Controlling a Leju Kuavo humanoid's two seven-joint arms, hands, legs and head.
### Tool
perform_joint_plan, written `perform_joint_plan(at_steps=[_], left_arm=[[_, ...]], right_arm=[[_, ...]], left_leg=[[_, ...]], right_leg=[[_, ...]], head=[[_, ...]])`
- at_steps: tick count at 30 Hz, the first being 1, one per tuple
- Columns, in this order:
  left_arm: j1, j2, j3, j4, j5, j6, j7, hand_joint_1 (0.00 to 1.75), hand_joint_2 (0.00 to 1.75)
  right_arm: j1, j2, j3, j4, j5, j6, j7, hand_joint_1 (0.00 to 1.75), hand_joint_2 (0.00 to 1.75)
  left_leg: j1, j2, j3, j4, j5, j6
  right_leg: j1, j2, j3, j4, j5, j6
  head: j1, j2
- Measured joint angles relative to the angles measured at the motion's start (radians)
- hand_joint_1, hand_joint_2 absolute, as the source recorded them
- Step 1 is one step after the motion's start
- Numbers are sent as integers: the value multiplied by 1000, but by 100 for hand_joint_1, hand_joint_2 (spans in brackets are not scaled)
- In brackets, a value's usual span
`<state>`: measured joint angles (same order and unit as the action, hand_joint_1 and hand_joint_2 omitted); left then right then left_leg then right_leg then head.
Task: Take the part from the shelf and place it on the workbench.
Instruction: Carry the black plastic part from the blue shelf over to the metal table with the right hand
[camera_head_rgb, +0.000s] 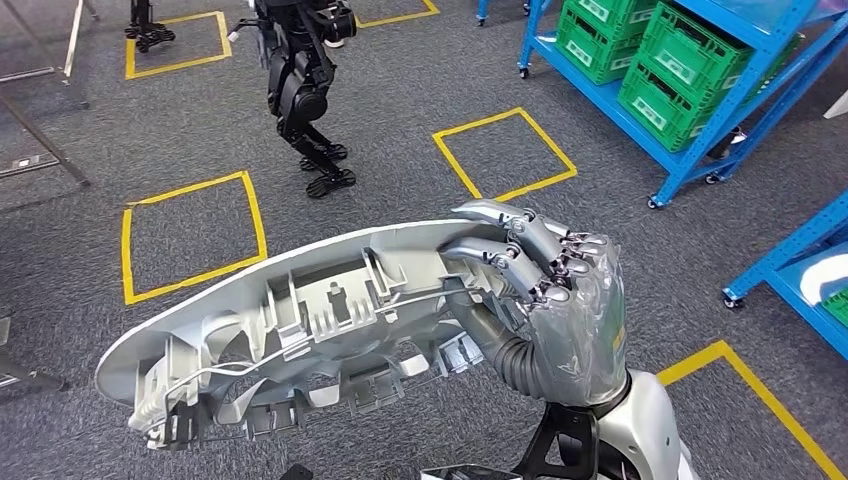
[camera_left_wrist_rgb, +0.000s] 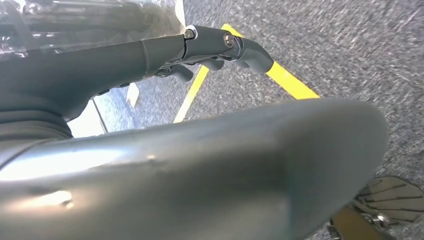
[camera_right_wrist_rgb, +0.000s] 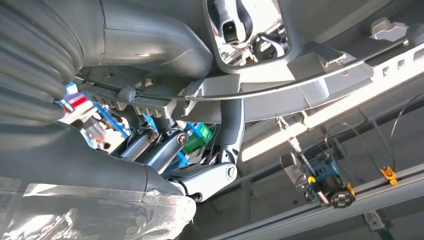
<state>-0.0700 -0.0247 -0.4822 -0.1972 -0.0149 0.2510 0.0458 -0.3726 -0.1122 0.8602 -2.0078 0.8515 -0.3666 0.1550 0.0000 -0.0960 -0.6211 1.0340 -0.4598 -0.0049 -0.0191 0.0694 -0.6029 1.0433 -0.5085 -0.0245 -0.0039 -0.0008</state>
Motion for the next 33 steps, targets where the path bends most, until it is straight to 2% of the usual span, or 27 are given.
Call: perform_joint_plan(at_steps=[4, 7, 8, 9, 11, 13, 14, 15, 16, 18, 19, 20, 22, 23, 25, 26, 27, 28, 29, 30, 31, 32, 33], left_arm=[[1, 0, 0, 0, 0, -1, 0, 0, 175], [6, 1, 0, 1, -2, -5, 0, 0, 175], [8, 2, 0, 1, -2, -6, 1, 0, 175], [8, 2, 0, 2, -3, -6, 1, 0, 175], [5, 2, -1, 2, -3, -6, 0, 0, 175], [3, 2, 0, 3, -3, -6, 1, 0, 175], [4, 2, 0, 3, -3, -5, 1, 0, 175], [5, 2, 0, 3, -3, -5, 1, 0, 175], [6, 2, 0, 3, -3, -5, 1, 0, 175], [4, 3, 0, 3, -3, -4, 1, 0, 175], [2, 3, 0, 3, -3, -3, 1, 0, 175], [1, 3, 0, 3, -3, -3, 1, 0, 175], [4, 5, 0, 3, -3, -2, 1, 0, 175], [6, 5, 0, 3, -3, -2, 1, 0, 175], [8, 7, 0, 3, -3, -2, 0, 0, 175], [6, 7, 0, 3, -3, -2, 0, 0, 175], [4, 8, 0, 3, -4, -3, -1, 0, 175], [2, 8, 0, 3, -5, -3, -1, 0, 175], [2, 8, 0, 3, -7, -5, -1, 0, 175], [2, 7, 0, 3, -11, -7, 0, 0, 175], [3, 7, -1, 3, -16, -9, 1, 0, 175], [3, 6, -1, 3, -21, -9, 3, 0, 175], [2, 4, -1, 3, -26, -8, 5, 0, 175]], right_arm=[[0, 0, 0, 0, 0, 0, 0, 175, 175], [-2, 0, 1, 0, 1, 1, 1, 175, 175], [-3, 1, 1, 0, 2, 1, 2, 175, 175], [-3, 2, 1, 0, 3, 1, 3, 175, 175], [-4, 3, 2, 0, 5, 2, 6, 175, 175], [-3, 3, 4, 0, 6, 2, 8, 175, 175], [-3, 3, 5, 0, 6, 2, 8, 175, 175], [-3, 3, 6, 0, 6, 3, 9, 175, 175], [-4, 3, 8, 0, 6, 3, 9, 175, 175], [-4, 3, 9, 0, 7, 3, 10, 175, 175], [-5, 3, 9, 0, 7, 3, 10, 175, 175], [-5, 3, 10, 0, 7, 3, 11, 175, 175], [-6, 3, 11, 0, 7, 3, 11, 175, 175], [-7, 4, 11, 0, 8, 3, 11, 175, 175], [-8, 4, 11, -1, 8, 3, 12, 175, 175], [-7, 3, 11, -2, 8, 3, 13, 175, 175], [-6, 2, 11, -2, 9, 3, 15, 175, 175], [-5, 0, 11, -2, 11, 3, 17, 175, 175], [-4, -1, 11, -2, 14, 2, 19, 175, 175], [-4, -2, 10, -2, 17, 2, 23, 175, 175], [-4, -3, 10, -2, 19, 1, 27, 175, 175], [-4, -5, 8, -2, 20, -1, 30, 175, 175], [-3, -8, 6, -3, 21, -2, 33, 175, 175]], left_leg=[[4, -3, -1, -1, 1, -3], [12, -14, -7, -6, 4, -19], [11, 0, -10, 1, -1, -25], [10, 21, -20, 23, -15, -30], [12, 67, -64, 124, -66, -40], [17, 79, -117, 236, -105, -48], [19, 80, -126, 253, -102, -50], [20, 82, -116, 233, -82, -51], [21, 88, -88, 178, -49, -50], [15, 120, -19, 49, -1, -43], [10, 133, 3, 8, 8, -37], [5, 140, 11, -9, 6, -30], [2, 127, 11, -15, 6, -15], [2, 119, 11, -19, 9, -9], [7, 104, 14, -28, 13, 3], [7, 96, 14, -28, 13, 7], [6, 86, 14, -28, 13, 10], [5, 76, 14, -27, 12, 11], [3, 65, 14, -26, 12, 12], [2, 53, 15, -25, 11, 12], [2, 41, 15, -23, 11, 11], [3, 29, 15, -20, 9, 9], [2, 18, 12, -16, 8, 6]], right_leg=[[3, -4, -2, 1, 0, 0], [8, -23, 0, 0, 3, -11], [7, -33, 5, -5, 5, -17], [5, -44, 11, -10, 6, -22], [4, -68, 22, -16, 5, -30], [6, -92, 26, -16, 1, -32], [6, -103, 27, -16, -2, -31], [6, -114, 30, -16, -4, -29], [6, -123, 33, -16, -7, -27], [9, -141, 41, -15, -14, -19], [11, -150, 43, -15, -17, -14], [13, -158, 44, -16, -19, -8], [13, -171, 46, -18, -21, 3], [10, -163, 46, -14, -27, 8], [6, -118, 20, 43, -63, 13], [6, -93, -8, 101, -91, 14], [6, -79, -44, 168, -118, 13], [7, -75, -76, 226, -134, 13], [7, -73, -97, 256, -133, 11], [8, -72, -100, 247, -113, 10], [8, -66, -85, 203, -77, 7], [8, -52, -60, 136, -36, 3], [7, -32, -34, 73, -8, 0]], head=[[0, 0], [1, 0], [-2, 0], [-6, 0], [-17, 0], [-21, 0], [-22, 0], [-23, 0], [-25, 0], [-29, 0], [-30, 0], [-29, 0], [-27, 0], [-25, 0], [-19, 0], [-14, 0], [-9, 0], [-6, 0], [-4, 0], [-3, 0], [-2, 0], [-1, 0], [0, 0]])
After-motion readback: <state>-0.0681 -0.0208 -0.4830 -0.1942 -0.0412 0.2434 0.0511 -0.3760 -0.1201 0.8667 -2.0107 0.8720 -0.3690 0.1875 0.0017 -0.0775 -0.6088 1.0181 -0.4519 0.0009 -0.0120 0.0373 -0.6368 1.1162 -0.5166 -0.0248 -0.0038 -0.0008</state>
